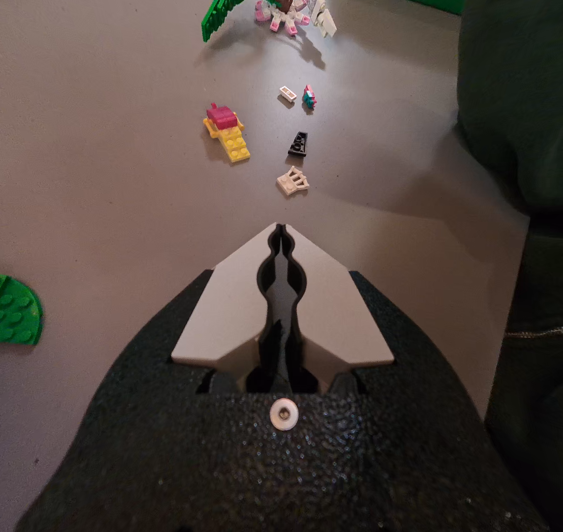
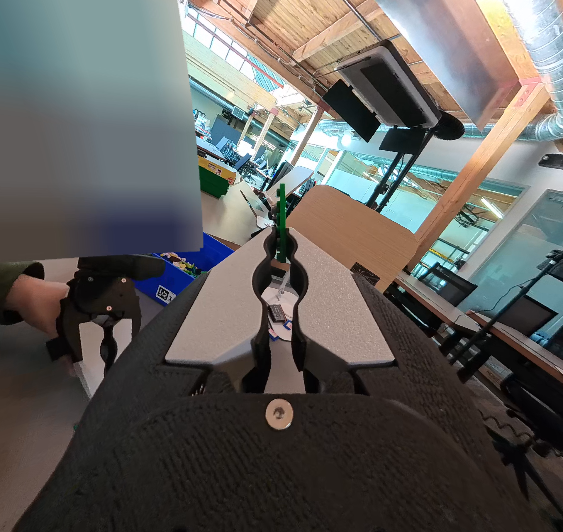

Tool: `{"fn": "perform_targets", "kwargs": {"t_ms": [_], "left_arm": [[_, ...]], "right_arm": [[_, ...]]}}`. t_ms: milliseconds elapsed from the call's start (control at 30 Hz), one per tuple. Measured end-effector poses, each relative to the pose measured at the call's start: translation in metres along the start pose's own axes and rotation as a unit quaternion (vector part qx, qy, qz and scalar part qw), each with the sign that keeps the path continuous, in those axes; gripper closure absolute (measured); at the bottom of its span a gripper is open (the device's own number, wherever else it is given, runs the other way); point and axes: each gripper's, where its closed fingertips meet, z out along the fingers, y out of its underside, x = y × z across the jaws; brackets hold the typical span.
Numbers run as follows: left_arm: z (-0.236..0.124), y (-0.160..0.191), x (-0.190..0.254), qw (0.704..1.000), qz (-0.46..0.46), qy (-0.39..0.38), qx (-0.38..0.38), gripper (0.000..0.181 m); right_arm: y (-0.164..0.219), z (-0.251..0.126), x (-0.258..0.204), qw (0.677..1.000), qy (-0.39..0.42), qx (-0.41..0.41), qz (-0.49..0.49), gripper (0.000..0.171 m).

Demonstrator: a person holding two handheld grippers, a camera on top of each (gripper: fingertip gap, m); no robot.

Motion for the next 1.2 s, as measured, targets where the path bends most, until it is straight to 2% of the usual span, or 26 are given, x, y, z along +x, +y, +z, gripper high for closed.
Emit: {"fn": "perform_targets", "kwargs": {"t_ms": [33,133,233,333,433,667,733,833,900,967,1033,1067,1200], "left_arm": [[-0.001,0.001,0.002,1.000,-0.003,0.004,-0.006,0.181],[0.001,0.007,0.014,0.999,-0.008,0.030,-0.029,0.181],[0.008,0.020,0.010,0.998,0.009,0.007,-0.063,0.176],[0.011,0.017,0.012,0.999,-0.004,0.023,-0.049,0.169],[0.012,0.018,0.013,0.998,0.002,0.024,-0.050,0.177],[0.008,0.014,0.012,0.999,0.024,0.010,-0.038,0.180],[-0.007,-0.009,0.011,0.999,0.031,-0.003,0.012,0.181],[-0.062,-0.056,-0.015,0.990,0.038,-0.083,0.103,0.181],[-0.090,-0.069,-0.023,0.988,0.031,-0.096,0.118,0.181],[-0.090,-0.065,-0.013,0.994,0.010,-0.058,0.094,0.181],[-0.067,-0.049,0.015,0.999,-0.008,0.005,0.048,0.180],[-0.052,-0.036,0.027,1.000,-0.005,0.021,0.021,0.174],[-0.013,0.014,0.057,0.994,0.056,0.024,-0.092,0.159]], "right_arm": [[0.000,0.000,0.000,1.000,0.000,-0.001,0.000,0.168],[0.000,0.001,-0.001,1.000,-0.002,-0.002,-0.001,0.168],[0.000,0.001,-0.002,1.000,-0.003,-0.002,-0.001,0.169],[0.001,0.001,-0.002,1.000,-0.004,-0.003,0.000,0.168],[0.002,0.001,-0.002,1.000,-0.004,-0.003,0.001,0.169],[0.003,0.002,-0.003,1.000,-0.007,-0.006,0.001,0.169],[0.003,0.002,-0.003,1.000,-0.007,-0.006,0.002,0.168],[0.006,0.002,-0.002,1.000,-0.007,-0.009,0.005,0.168],[0.007,0.003,-0.002,1.000,-0.008,-0.010,0.006,0.168],[0.007,0.003,-0.002,1.000,-0.008,-0.011,0.005,0.168],[0.008,0.003,-0.002,1.000,-0.008,-0.012,0.004,0.169],[0.008,0.003,-0.002,1.000,-0.008,-0.012,0.004,0.169],[0.009,0.002,-0.001,1.000,-0.006,-0.014,0.005,0.168]]}}
